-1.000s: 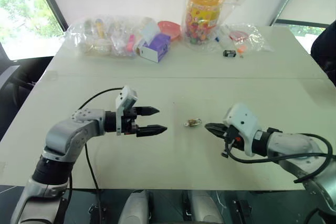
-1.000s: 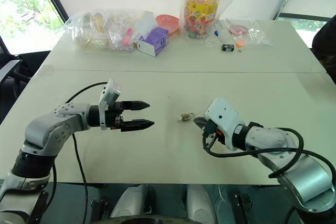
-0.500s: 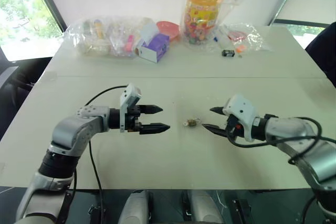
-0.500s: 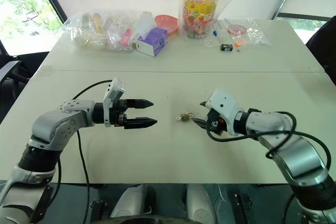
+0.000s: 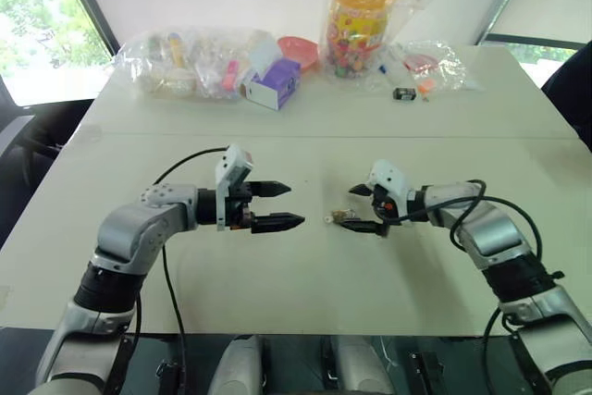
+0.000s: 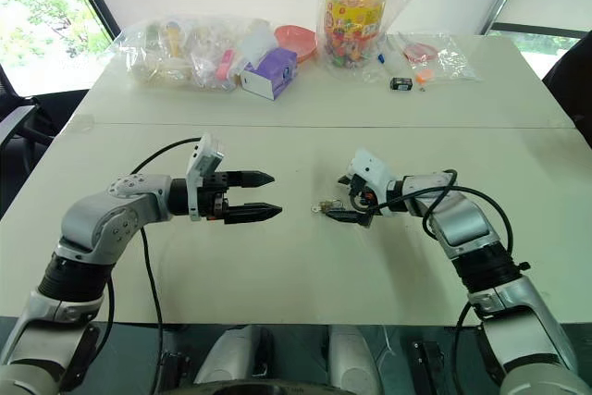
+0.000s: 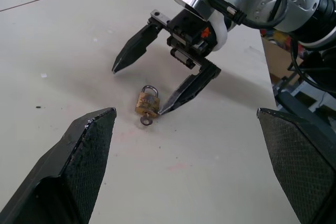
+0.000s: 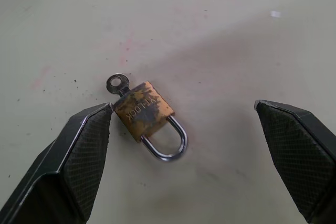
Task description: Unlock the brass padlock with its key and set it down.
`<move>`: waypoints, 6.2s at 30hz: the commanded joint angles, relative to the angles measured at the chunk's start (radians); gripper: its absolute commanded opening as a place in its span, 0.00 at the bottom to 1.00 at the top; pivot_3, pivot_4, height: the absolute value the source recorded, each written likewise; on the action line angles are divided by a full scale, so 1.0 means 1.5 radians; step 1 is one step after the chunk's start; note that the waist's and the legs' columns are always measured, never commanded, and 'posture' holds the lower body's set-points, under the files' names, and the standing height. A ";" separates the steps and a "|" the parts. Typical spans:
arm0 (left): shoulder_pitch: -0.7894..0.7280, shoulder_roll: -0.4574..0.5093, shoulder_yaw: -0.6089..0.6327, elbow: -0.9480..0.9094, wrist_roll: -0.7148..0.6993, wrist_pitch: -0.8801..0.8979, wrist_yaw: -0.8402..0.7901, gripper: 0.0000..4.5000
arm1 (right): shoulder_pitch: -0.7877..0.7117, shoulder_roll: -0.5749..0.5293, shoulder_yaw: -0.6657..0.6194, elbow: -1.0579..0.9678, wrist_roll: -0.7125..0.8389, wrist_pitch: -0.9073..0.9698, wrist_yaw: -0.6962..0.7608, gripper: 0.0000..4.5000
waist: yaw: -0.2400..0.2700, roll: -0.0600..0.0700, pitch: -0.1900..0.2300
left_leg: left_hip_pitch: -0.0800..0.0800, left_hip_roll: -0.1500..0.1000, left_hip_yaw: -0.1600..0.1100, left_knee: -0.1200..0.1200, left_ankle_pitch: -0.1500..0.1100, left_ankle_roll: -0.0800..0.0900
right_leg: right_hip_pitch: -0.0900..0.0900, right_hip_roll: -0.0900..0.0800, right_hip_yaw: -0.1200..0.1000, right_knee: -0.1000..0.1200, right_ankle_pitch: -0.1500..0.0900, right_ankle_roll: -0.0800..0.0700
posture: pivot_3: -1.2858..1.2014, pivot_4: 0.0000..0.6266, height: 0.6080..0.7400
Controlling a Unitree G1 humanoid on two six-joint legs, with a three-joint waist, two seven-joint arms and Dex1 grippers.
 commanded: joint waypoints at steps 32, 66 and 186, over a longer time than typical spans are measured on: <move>-0.070 -0.063 -0.016 0.074 -0.002 -0.022 -0.025 1.00 | 0.097 -0.076 -0.068 -0.247 -0.356 -0.427 -0.222 0.15 | 0.000 0.000 0.000 | 0.008 -0.001 0.000 -0.002 0.000 0.000 | 0.008 -0.001 0.000 -0.002 0.000 0.000 | 0.52 0.24 0.96; -0.125 -0.110 -0.050 0.173 0.050 -0.077 -0.105 0.72 | 0.166 -0.064 -0.084 -0.487 -0.366 -0.292 -0.142 0.15 | 0.000 0.000 0.000 | 0.002 0.000 0.000 0.000 0.000 0.000 | 0.003 0.002 0.000 -0.001 0.000 0.000 | 0.52 0.24 0.96; -0.125 -0.152 -0.025 0.213 0.029 -0.002 -0.101 0.00 | 0.142 0.083 -0.182 -0.539 -0.055 0.193 -0.183 0.02 | 0.000 0.001 0.000 | 0.001 -0.001 0.000 0.001 0.000 0.000 | 0.001 0.000 0.000 0.001 0.000 0.000 | 0.52 0.24 0.96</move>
